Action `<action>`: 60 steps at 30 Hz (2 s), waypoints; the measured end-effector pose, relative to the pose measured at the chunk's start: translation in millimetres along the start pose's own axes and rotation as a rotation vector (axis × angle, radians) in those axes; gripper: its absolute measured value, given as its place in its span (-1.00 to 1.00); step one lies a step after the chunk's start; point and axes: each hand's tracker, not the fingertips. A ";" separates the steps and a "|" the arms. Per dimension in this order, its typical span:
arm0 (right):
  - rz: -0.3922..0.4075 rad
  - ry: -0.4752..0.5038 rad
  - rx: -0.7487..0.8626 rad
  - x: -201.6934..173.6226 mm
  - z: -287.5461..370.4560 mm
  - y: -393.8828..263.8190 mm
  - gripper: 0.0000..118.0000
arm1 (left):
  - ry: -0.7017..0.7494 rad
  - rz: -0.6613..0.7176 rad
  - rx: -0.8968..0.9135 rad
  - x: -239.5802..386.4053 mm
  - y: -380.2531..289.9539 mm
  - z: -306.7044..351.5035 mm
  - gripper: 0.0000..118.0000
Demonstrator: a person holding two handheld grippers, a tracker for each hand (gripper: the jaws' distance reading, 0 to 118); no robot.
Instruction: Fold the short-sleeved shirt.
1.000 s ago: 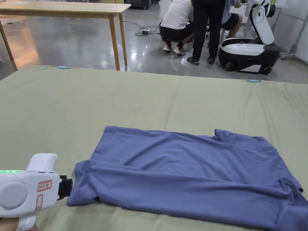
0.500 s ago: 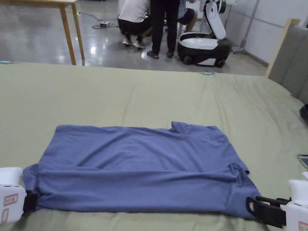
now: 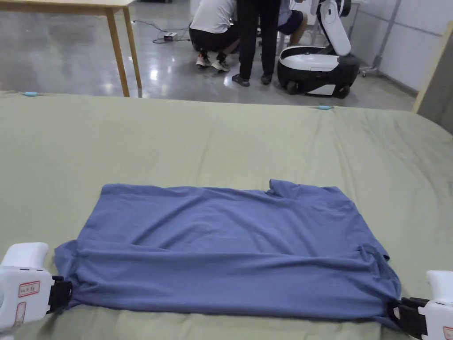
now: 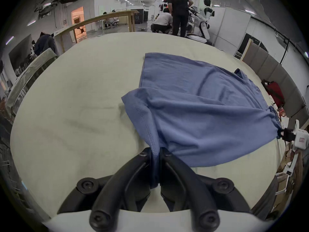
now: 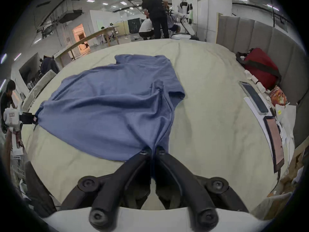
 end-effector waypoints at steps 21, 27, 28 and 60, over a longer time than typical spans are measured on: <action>-0.012 0.024 0.002 1.7 95.2 -84.8 -0.94 | -0.007 0.009 -0.003 -14.4 -114.8 95.6 -0.91; -0.030 0.027 0.004 2.4 92.3 -78.3 -0.10 | -0.014 0.029 0.007 -22.7 -108.6 90.7 -0.80; -0.036 0.021 0.015 1.6 94.4 -77.3 0.74 | -0.023 0.036 0.010 -24.6 -107.3 92.1 -0.35; 0.004 -0.059 0.148 -9.5 -0.1 54.1 -0.99 | 0.159 -0.027 0.044 7.8 110.1 -103.8 0.77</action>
